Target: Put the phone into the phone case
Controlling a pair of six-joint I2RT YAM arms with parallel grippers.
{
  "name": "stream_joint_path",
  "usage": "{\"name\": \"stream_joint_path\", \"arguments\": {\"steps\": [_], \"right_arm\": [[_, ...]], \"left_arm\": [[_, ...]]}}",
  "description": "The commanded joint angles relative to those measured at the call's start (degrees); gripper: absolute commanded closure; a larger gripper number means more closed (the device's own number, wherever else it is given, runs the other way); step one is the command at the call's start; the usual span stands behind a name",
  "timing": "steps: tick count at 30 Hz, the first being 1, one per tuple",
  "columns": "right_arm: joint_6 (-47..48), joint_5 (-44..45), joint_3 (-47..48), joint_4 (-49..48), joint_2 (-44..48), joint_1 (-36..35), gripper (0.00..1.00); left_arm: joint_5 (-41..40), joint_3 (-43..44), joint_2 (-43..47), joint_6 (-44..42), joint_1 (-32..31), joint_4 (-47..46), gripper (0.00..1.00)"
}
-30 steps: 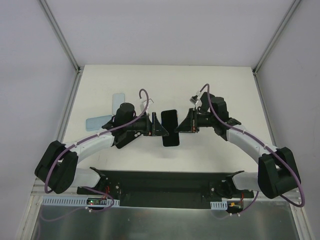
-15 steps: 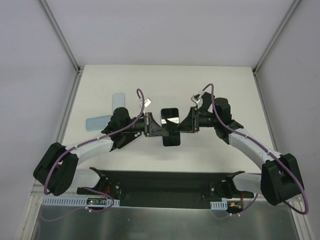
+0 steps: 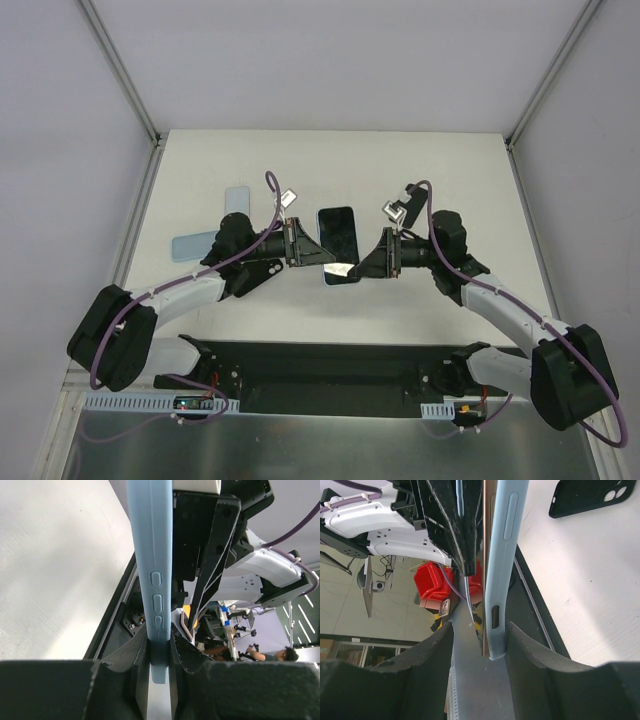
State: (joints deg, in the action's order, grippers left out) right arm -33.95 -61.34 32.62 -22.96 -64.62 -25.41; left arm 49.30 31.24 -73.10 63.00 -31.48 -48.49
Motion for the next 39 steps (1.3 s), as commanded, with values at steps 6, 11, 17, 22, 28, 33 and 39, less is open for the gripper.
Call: {"name": "stream_joint_path", "arguments": {"steps": [6,11,17,22,28,33,39], "right_arm": [[-1.99,-2.82,0.25,-5.69,1.69,-1.93,0.67],[-4.19,-1.68,0.51,-5.78,0.29,-1.84,0.85],[-8.4,-1.15,1.83,-5.69,-2.26,-1.75,0.94],[-7.11,0.08,2.71,-4.73,-0.69,-1.75,0.6],[9.24,8.33,9.47,20.72,3.53,-1.75,0.29],[10.75,10.19,11.84,21.29,3.36,0.18,0.18],[11.01,9.58,15.27,21.29,1.08,1.68,0.17]], "left_arm": [[-0.61,3.47,-0.9,3.45,1.16,-11.98,1.0],[-0.7,3.65,0.06,-1.11,1.34,-5.94,1.0],[-1.57,5.93,2.35,-11.57,1.34,7.87,1.0],[0.35,6.28,2.88,-12.55,1.34,9.55,1.0],[5.61,5.41,4.63,-12.29,1.34,9.82,1.0],[10.19,4.79,6.21,-12.03,1.25,9.82,1.0],[15.47,4.44,6.92,-12.03,1.16,9.9,1.0]]}}
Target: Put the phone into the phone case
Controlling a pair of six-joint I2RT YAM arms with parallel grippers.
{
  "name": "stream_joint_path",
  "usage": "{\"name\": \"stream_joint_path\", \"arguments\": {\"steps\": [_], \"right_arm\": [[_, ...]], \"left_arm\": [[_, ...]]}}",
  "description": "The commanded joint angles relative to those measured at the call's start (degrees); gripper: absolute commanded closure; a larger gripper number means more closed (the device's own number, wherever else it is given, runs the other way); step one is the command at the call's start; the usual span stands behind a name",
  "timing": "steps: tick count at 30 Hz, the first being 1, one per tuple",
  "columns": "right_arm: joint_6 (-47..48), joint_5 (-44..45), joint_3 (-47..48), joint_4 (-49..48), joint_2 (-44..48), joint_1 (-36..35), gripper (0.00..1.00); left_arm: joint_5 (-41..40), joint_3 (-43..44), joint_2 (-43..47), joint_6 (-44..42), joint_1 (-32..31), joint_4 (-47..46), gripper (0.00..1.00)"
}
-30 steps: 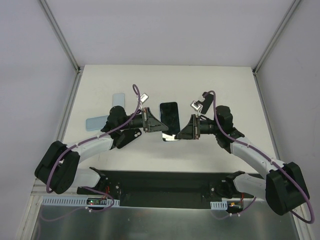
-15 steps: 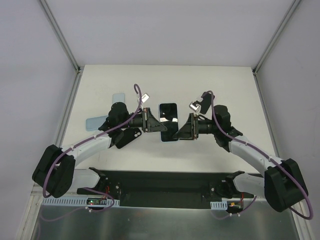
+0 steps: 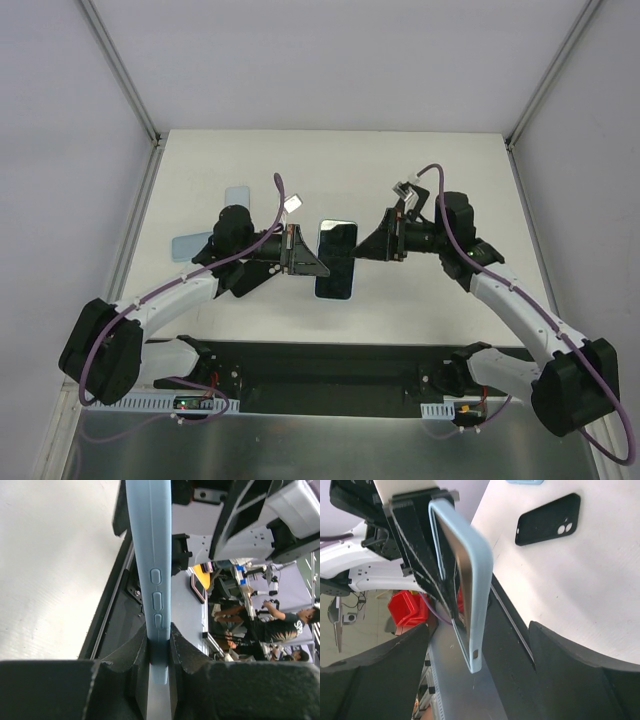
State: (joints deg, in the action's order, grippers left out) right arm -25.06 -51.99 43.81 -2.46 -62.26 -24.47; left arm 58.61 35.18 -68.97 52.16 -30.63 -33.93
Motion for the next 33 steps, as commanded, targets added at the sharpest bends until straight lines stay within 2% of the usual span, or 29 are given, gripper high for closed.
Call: {"name": "stream_joint_path", "arguments": {"steps": [1,8,25,33], "right_arm": [[2.03,0.05,5.05,0.79,-1.63,0.83,0.17],[2.38,-4.26,7.08,-0.71,-3.13,0.91,0.23],[-0.61,-5.41,8.13,-3.61,-5.15,1.09,0.38],[-0.96,-4.61,7.87,-3.61,-5.15,1.09,0.53]], "left_arm": [[6.6,0.5,2.96,-1.27,0.31,-4.74,1.0],[8.28,0.33,2.09,-0.92,0.31,-4.74,1.0],[10.56,-0.73,-0.46,-1.01,0.31,-4.83,1.0],[10.47,-0.9,-1.43,-1.01,0.31,-4.83,1.0]]}}
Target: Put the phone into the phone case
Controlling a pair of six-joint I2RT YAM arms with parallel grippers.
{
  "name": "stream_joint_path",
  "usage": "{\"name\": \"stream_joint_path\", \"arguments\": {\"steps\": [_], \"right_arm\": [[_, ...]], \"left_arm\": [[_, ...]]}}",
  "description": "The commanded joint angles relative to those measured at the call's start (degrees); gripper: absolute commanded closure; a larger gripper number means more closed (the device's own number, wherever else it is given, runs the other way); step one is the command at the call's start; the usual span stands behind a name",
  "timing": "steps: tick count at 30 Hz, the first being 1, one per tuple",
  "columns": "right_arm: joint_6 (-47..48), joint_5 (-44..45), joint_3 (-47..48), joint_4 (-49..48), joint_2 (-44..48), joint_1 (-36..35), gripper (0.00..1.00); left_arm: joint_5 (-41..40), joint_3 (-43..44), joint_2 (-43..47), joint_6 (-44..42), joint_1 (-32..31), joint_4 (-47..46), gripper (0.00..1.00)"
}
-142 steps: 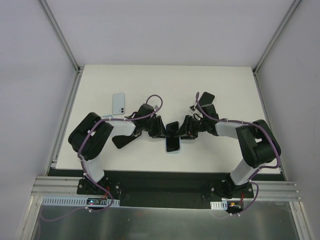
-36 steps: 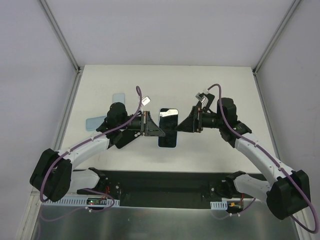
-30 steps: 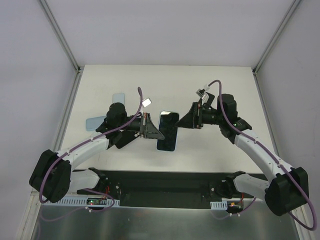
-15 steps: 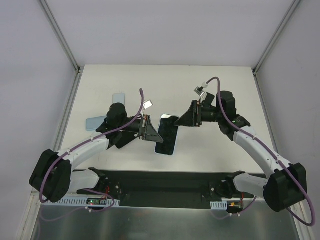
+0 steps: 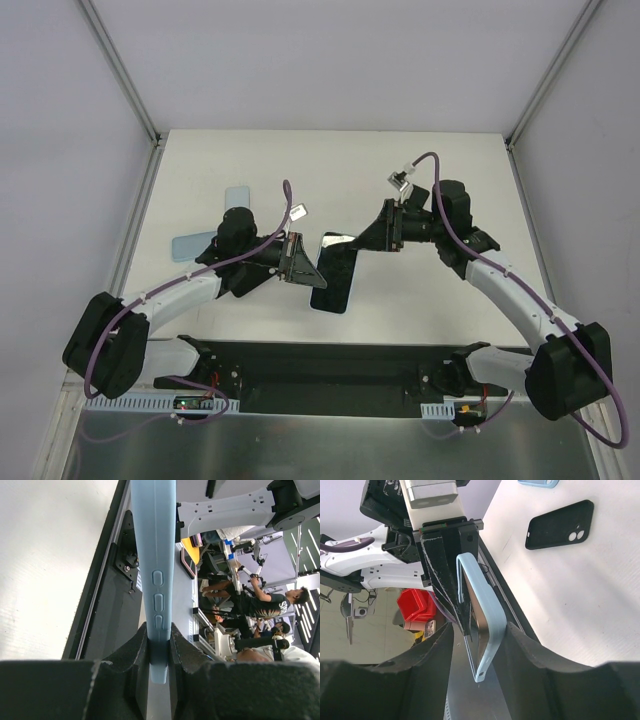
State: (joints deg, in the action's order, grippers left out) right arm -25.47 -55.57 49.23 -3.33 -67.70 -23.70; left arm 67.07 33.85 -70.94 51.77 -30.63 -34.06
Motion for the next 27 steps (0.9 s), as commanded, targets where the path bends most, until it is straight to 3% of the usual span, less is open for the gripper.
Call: {"name": "stream_joint_path", "arguments": {"steps": [1,10,17,20,22,25,27], "right_arm": [[-0.63,-0.94,2.45,-2.73,0.29,0.32,0.55],[-0.98,0.46,2.53,-1.95,0.38,0.5,0.87],[7.71,5.73,6.13,10.36,1.43,-0.11,0.95],[8.42,4.77,5.96,10.72,1.26,-0.29,0.9],[8.51,3.29,5.61,9.93,0.99,-0.64,0.73],[7.55,2.57,4.47,7.38,1.08,-0.73,0.57],[7.02,2.92,4.38,6.85,0.91,-0.82,0.55]], "left_arm": [[2.01,0.34,0.54,-0.53,0.31,-4.7,1.0],[1.14,0.08,-0.69,-0.79,0.31,-3.12,1.0],[-0.53,0.96,-2.28,-2.81,0.31,1.72,1.0],[-0.97,1.4,-2.54,-2.46,0.31,1.81,1.0],[-0.97,1.75,-2.54,-2.37,0.31,1.81,1.0],[-0.71,2.19,-2.45,-2.11,0.05,1.81,1.0],[-0.62,2.28,-2.45,-2.02,-0.22,1.72,1.0]]}}
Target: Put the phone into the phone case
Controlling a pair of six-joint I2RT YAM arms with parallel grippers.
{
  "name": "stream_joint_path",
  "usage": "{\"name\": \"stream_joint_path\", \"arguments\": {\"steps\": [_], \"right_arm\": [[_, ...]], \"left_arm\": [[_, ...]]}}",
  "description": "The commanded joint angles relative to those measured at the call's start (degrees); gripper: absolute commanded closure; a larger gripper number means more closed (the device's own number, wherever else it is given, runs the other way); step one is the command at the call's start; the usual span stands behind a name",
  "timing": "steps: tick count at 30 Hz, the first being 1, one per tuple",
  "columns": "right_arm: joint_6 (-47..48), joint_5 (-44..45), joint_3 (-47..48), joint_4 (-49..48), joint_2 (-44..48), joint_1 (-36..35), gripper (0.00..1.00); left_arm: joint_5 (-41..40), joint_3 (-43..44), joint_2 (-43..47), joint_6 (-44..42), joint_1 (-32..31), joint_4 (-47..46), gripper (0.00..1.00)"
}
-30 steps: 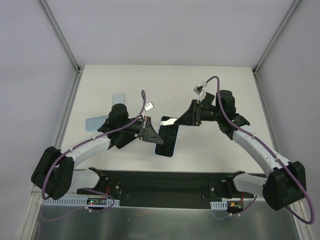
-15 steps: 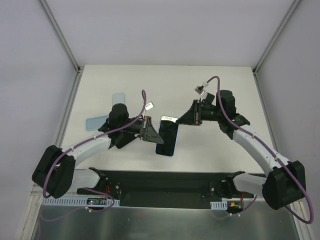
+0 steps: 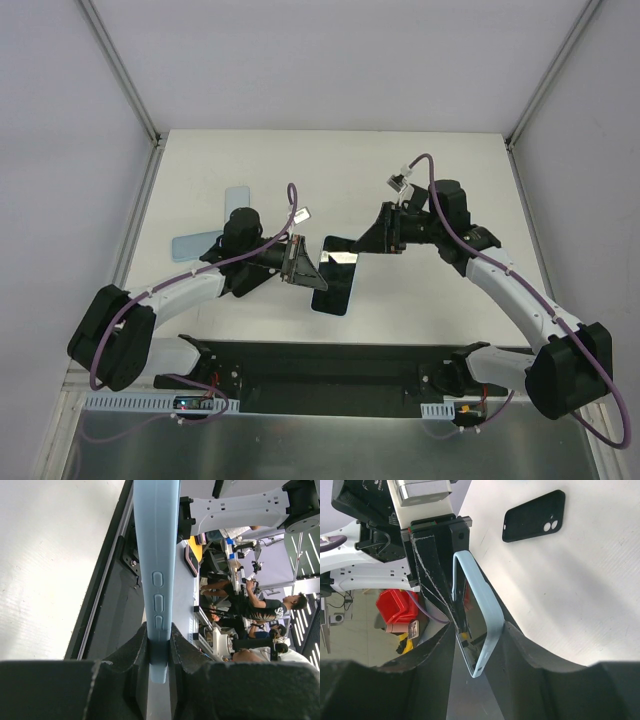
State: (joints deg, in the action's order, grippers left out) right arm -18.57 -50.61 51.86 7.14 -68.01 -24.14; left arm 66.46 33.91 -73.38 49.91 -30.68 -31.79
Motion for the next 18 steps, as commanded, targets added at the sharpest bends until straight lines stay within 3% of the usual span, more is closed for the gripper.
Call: {"name": "stream_joint_path", "arguments": {"steps": [1,3,10,13,15,18], "right_arm": [[-0.24,-1.34,1.84,-3.62,0.86,-0.38,0.55],[-1.38,-1.16,2.11,-3.88,0.34,-0.38,0.56],[-1.03,2.17,3.51,-1.96,0.95,-0.29,0.87],[-1.82,5.76,4.83,3.04,0.16,-0.56,0.93],[-2.35,7.8,6.24,7.25,-0.37,-0.82,0.93],[-4.1,10.34,5.71,7.45,0.33,-1.7,0.81]], "left_arm": [[0.08,2.21,0.08,-0.16,-0.26,-0.55,1.0],[-0.1,2.12,0.08,-0.16,-0.52,-0.55,1.0],[-1.76,1.6,-0.53,-0.16,-0.79,0.58,1.0],[-3.78,2.91,-1.32,-3.06,-1.14,5.94,1.0],[-5.01,3.35,-1.85,-4.11,-1.23,7.53,1.0],[-5.89,3.79,-2.72,-4.12,-1.32,7.53,1.0]]}}
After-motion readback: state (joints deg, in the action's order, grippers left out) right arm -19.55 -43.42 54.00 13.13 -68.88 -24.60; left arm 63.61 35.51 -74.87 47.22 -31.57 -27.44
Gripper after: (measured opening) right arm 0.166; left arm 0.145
